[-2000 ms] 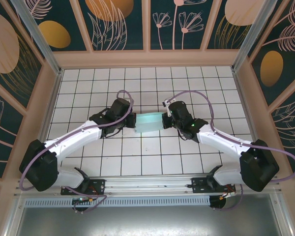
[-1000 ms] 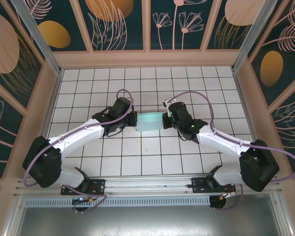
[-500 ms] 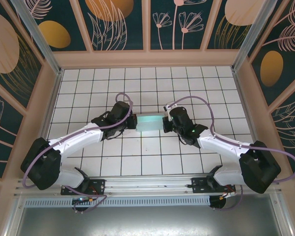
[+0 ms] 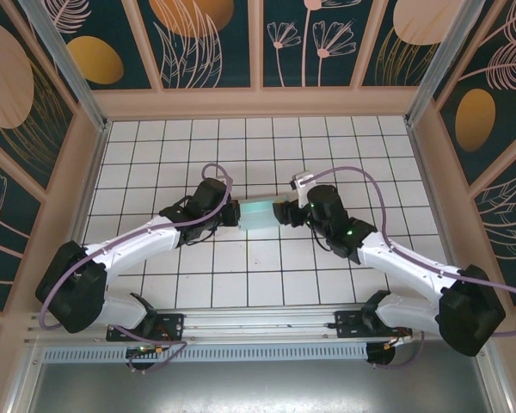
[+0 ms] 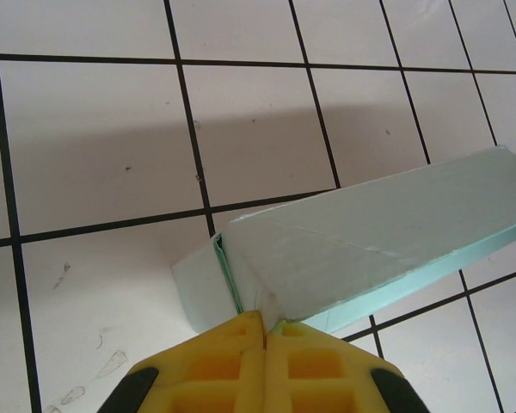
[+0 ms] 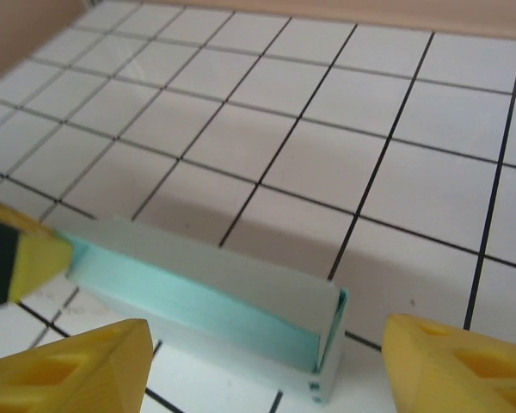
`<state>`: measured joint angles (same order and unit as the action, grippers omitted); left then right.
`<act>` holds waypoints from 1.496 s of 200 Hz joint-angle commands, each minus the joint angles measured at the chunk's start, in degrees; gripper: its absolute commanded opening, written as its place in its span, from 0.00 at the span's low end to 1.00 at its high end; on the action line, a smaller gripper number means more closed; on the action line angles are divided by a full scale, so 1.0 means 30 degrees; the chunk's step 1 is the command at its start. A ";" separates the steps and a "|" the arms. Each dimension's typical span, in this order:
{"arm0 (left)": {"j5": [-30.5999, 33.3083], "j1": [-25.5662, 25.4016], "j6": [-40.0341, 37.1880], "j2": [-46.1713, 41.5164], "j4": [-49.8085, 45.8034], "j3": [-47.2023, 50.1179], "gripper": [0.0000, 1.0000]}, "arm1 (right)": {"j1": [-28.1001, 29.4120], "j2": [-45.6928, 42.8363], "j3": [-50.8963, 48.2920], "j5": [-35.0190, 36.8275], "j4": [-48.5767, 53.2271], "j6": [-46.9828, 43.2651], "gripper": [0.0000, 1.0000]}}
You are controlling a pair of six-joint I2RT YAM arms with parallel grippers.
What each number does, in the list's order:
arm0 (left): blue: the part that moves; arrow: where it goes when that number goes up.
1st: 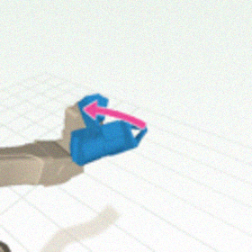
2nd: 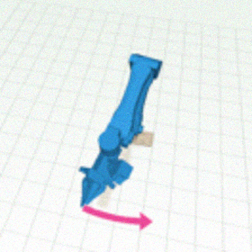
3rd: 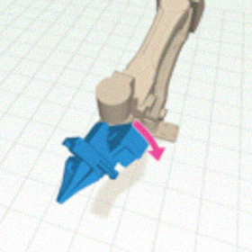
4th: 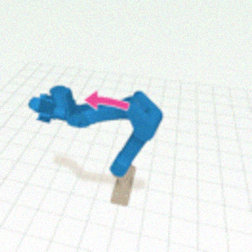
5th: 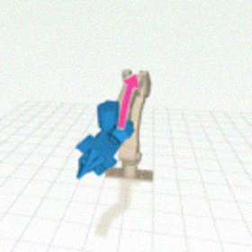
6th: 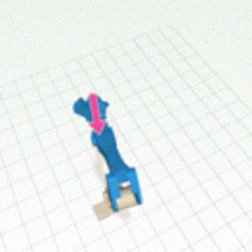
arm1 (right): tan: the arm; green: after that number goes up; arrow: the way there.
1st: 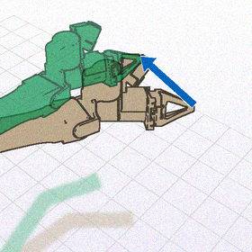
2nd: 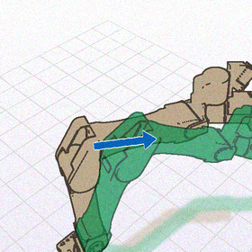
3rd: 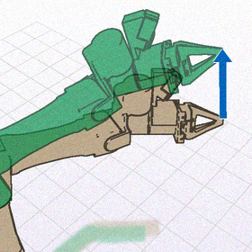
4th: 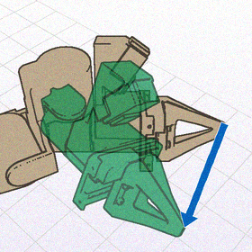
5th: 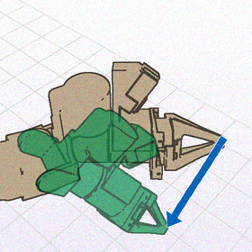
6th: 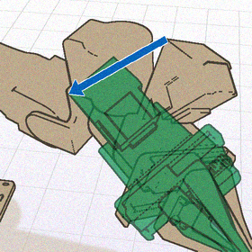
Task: Fold the paper box
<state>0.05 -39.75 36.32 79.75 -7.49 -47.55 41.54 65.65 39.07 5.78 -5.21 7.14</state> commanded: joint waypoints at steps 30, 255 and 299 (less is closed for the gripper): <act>-0.0748 -0.0096 0.0185 -0.0044 -0.0133 0.0494 0.13 | -0.1751 0.3010 0.2840 0.0767 0.0385 0.3368 0.69; -0.1011 0.0596 0.3945 0.0139 0.4021 0.0866 0.43 | -0.0751 0.4236 -0.0975 0.0885 -0.2961 0.2485 0.65; -0.1676 0.0596 0.4628 -0.0125 0.5007 0.2796 0.24 | -0.0795 0.4210 -0.1013 0.0843 -0.2891 0.2689 0.65</act>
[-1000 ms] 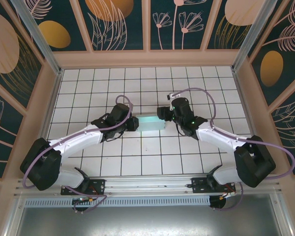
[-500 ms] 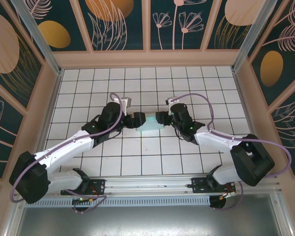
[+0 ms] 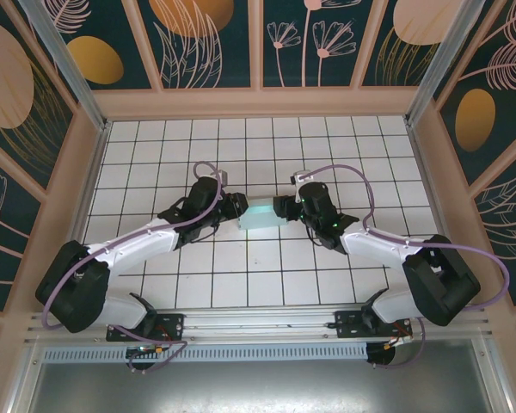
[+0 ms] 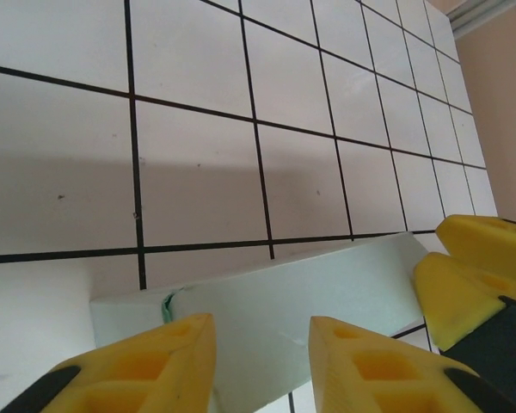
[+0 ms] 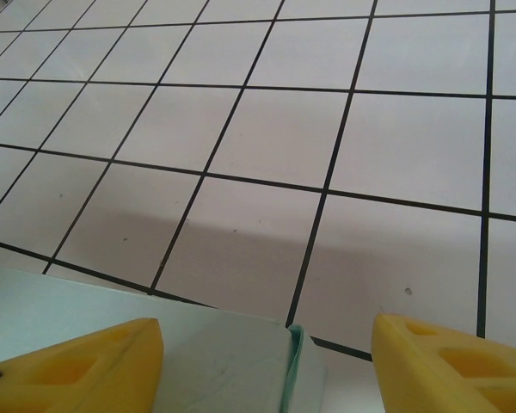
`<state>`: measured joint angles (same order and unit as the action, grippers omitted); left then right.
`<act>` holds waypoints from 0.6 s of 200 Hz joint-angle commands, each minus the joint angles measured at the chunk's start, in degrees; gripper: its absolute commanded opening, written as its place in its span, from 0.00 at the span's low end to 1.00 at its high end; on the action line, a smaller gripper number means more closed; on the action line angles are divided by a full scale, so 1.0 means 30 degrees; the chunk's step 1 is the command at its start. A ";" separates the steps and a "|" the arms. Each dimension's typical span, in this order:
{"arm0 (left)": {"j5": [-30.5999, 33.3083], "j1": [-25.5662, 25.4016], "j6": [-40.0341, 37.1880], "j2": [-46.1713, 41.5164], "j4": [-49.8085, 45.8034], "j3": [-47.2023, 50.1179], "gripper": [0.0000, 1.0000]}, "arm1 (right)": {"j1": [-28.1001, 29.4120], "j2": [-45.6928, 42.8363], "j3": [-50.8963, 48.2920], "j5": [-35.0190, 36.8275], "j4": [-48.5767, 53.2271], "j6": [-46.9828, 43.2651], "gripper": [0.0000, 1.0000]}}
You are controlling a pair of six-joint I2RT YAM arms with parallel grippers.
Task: Fold the paper box
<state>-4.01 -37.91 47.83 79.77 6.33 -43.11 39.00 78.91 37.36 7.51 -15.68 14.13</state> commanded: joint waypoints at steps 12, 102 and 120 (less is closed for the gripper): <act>-0.0166 -0.0003 0.0838 -0.0060 0.0440 0.1830 0.20 | 0.0021 -0.0201 -0.0414 0.0202 0.0631 0.0406 0.65; 0.1512 -0.0011 0.0116 0.1450 -0.1309 0.2715 0.12 | -0.1371 -0.2028 0.0026 -0.2700 0.0450 0.2503 0.65; 0.1429 -0.0013 -0.0018 0.1684 -0.1290 0.2639 0.12 | -0.2424 -0.2903 -0.0195 -0.4453 -0.0106 0.3741 0.69</act>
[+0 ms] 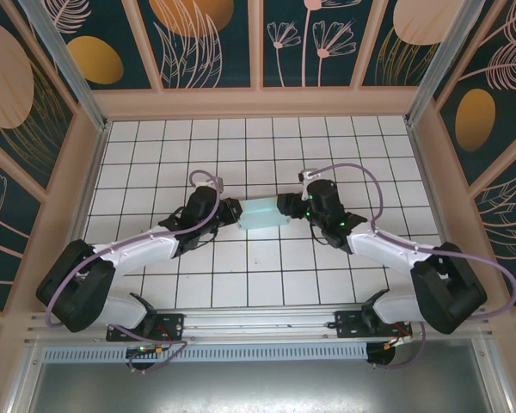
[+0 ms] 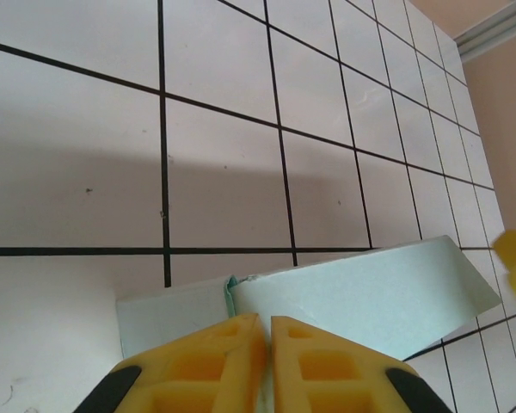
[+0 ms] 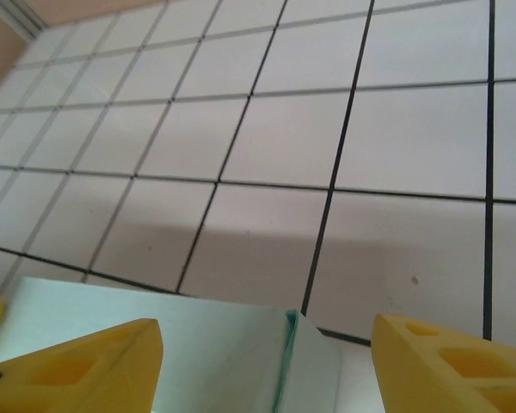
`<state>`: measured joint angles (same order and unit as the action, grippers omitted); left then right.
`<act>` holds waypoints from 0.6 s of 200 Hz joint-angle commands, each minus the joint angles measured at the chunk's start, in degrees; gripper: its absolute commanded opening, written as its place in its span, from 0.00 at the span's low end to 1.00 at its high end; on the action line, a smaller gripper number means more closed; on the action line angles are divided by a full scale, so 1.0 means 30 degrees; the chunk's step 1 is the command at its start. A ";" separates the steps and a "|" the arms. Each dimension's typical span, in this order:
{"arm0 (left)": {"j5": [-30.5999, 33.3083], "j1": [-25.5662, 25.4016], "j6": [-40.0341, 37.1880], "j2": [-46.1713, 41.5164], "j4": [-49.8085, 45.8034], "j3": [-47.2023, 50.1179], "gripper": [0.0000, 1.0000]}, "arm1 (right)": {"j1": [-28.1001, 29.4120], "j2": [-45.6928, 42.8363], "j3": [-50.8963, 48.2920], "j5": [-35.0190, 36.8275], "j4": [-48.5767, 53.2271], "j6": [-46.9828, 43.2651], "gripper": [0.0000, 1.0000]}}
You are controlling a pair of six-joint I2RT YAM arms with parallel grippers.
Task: Fold the paper box
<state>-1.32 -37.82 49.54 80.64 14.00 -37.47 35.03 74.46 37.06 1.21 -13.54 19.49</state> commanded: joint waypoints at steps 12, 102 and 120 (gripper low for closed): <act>0.0448 -0.0037 -0.0655 0.1480 -0.3788 0.0691 0.12 | -0.2165 -0.1719 -0.0429 -0.3629 -0.1235 0.2835 0.72; 0.0248 -0.0042 -0.0925 0.1656 -0.3993 0.0734 0.14 | -0.3422 0.1461 -0.0058 -0.7466 0.0466 0.4406 0.62; 0.0294 -0.0037 -0.0889 0.1655 -0.3993 0.0860 0.14 | -0.3552 0.1839 -0.0466 -0.7631 0.0370 0.4823 0.49</act>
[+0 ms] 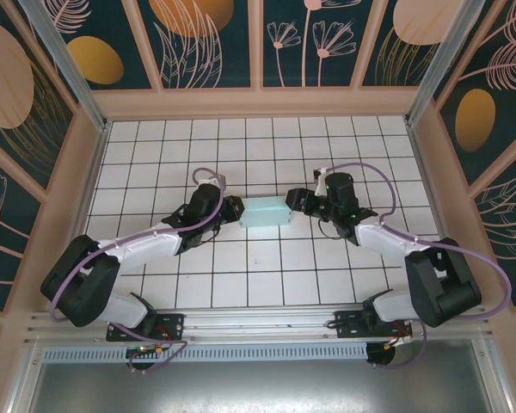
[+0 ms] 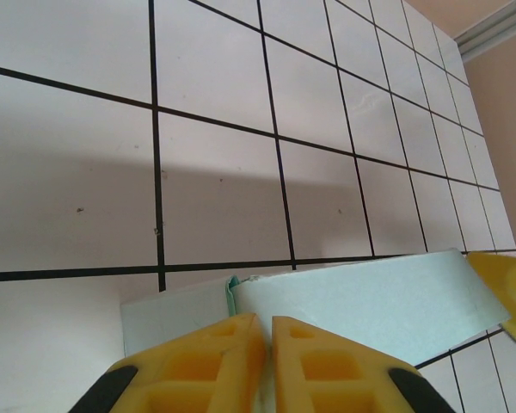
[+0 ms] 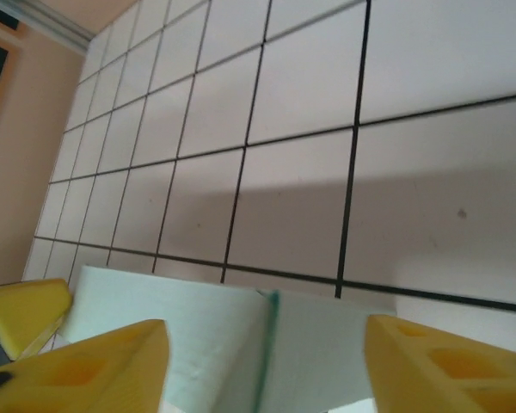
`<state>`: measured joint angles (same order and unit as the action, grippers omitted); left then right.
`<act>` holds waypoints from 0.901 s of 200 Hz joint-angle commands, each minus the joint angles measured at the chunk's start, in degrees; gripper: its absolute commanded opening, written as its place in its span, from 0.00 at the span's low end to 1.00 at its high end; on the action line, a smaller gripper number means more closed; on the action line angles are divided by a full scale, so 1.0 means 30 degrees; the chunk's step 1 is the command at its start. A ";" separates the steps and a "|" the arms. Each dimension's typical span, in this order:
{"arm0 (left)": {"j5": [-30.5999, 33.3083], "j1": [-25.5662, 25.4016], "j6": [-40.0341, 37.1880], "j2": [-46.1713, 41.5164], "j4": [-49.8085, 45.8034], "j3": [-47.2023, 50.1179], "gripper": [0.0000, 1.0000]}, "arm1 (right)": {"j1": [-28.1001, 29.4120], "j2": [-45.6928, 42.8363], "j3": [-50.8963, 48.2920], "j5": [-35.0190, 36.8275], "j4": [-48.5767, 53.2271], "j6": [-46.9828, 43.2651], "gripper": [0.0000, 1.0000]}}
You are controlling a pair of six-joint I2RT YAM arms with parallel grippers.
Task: Fold the paper box
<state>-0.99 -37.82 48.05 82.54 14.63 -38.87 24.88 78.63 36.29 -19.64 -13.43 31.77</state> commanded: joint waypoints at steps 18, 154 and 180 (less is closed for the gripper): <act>0.0177 -0.0048 -0.0317 0.1051 -0.4123 0.1465 0.14 | -0.0201 0.0696 -0.0744 -0.0756 -0.0092 0.0996 0.36; 0.0331 -0.0035 -0.0742 0.0572 -0.4686 0.0121 0.36 | -0.0265 -0.0392 -0.0721 -0.0734 -0.1343 0.1087 0.49; 0.0299 -0.0046 -0.1116 0.0442 -0.5055 -0.0774 0.50 | -0.0238 0.0592 -0.0453 -0.1023 -0.1089 0.0781 0.53</act>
<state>-0.97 -38.15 46.24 82.13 11.51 -40.84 24.29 78.78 33.39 -22.46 -17.98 34.87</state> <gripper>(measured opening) 0.454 0.524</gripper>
